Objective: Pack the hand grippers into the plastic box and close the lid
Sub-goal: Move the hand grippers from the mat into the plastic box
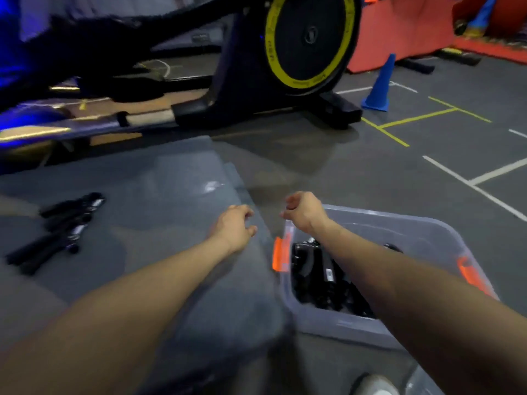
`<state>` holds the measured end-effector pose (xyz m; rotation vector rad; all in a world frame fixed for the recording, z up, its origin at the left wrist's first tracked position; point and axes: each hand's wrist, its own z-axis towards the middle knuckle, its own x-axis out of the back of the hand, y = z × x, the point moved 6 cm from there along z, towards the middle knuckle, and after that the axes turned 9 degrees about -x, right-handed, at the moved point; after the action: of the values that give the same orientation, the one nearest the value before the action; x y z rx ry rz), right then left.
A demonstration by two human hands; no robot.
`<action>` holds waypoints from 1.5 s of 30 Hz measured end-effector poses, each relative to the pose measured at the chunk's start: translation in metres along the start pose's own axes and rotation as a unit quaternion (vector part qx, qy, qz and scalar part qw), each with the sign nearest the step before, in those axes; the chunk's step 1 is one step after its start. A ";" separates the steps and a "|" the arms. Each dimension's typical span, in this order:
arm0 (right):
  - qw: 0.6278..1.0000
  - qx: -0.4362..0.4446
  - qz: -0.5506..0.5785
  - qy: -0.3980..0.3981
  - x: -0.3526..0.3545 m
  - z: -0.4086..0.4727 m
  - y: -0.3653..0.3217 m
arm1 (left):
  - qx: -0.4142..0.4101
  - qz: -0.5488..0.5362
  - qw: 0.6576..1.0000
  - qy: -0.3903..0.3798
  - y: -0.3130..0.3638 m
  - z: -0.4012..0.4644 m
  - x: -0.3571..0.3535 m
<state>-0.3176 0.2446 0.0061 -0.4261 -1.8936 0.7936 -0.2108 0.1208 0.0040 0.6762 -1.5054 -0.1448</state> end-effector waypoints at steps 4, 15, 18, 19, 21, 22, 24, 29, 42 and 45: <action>0.998 0.038 0.000 -0.055 -0.082 -0.021 -0.075 | 0.071 0.002 0.996 0.049 -0.085 -0.037 0.057; 0.977 0.110 -0.034 -0.181 -0.265 -0.047 -0.178 | 0.222 0.012 0.969 0.107 -0.260 -0.095 0.120; 0.972 0.120 -0.040 -0.198 -0.300 -0.042 -0.191 | 0.251 0.030 0.961 0.113 -0.296 -0.100 0.123; 0.972 0.121 -0.042 -0.199 -0.310 -0.039 -0.194 | 0.258 0.039 0.959 0.111 -0.308 -0.100 0.123; 0.972 0.123 -0.041 -0.196 -0.325 -0.032 -0.199 | 0.272 0.055 0.955 0.106 -0.330 -0.101 0.123; 0.973 0.123 -0.039 -0.194 -0.331 -0.028 -0.202 | 0.278 0.063 0.953 0.103 -0.341 -0.101 0.122; 0.974 0.122 -0.040 -0.188 -0.342 -0.020 -0.204 | 0.292 0.072 0.948 0.101 -0.361 -0.101 0.118; 0.979 0.113 -0.036 -0.166 -0.361 -0.004 -0.207 | 0.299 0.097 0.944 0.105 -0.393 -0.101 0.109; 0.980 0.101 -0.053 -0.162 -0.345 -0.004 -0.198 | 0.324 0.067 0.939 0.092 -0.386 -0.095 0.120; 0.980 0.108 -0.063 -0.155 -0.320 -0.008 -0.199 | 0.316 0.004 0.941 0.119 -0.355 -0.088 0.131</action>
<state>-0.1597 -0.0891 -0.0675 -0.0471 -2.0672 1.0118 -0.0033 -0.2035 -0.0506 1.1543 -1.3118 0.4355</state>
